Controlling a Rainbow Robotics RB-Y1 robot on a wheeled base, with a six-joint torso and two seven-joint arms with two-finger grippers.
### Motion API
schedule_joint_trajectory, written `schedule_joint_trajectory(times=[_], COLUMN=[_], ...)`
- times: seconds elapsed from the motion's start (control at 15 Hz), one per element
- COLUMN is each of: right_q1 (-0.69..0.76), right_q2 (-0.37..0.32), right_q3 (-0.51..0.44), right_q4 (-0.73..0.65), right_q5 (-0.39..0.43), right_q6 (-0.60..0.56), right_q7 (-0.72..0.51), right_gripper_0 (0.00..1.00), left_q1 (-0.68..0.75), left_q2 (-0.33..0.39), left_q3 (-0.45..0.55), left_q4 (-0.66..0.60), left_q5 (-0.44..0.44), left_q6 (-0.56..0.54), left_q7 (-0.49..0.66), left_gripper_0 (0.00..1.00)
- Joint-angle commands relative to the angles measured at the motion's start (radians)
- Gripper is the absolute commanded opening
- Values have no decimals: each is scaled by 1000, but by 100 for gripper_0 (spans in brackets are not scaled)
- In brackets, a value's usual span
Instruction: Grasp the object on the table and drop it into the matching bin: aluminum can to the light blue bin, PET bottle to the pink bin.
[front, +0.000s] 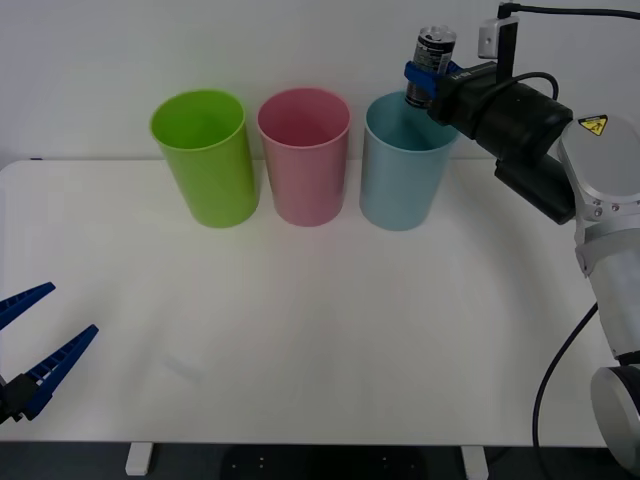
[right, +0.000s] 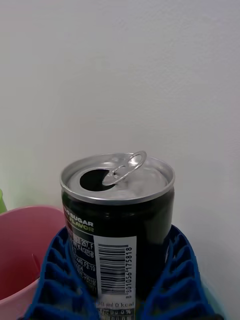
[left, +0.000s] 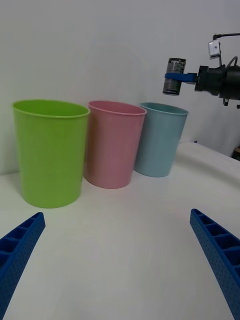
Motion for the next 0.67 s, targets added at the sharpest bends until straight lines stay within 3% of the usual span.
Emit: schedule_joint_trajectory(times=[0.07,0.67], right_q1=[0,28], right_q2=[0,-1], right_q3=[-1,-7], right_q4=[-1,-1], right_q5=[0,-26], right_q6=[5,0], right_q7=[10,35], right_gripper_0=[100,100], left_q1=[0,0], left_q2=[0,0], left_q3=[0,0], left_q4=[0,0], left_q5=[0,0], left_q6=[0,0], left_q7=[0,0], left_gripper_0=[100,100])
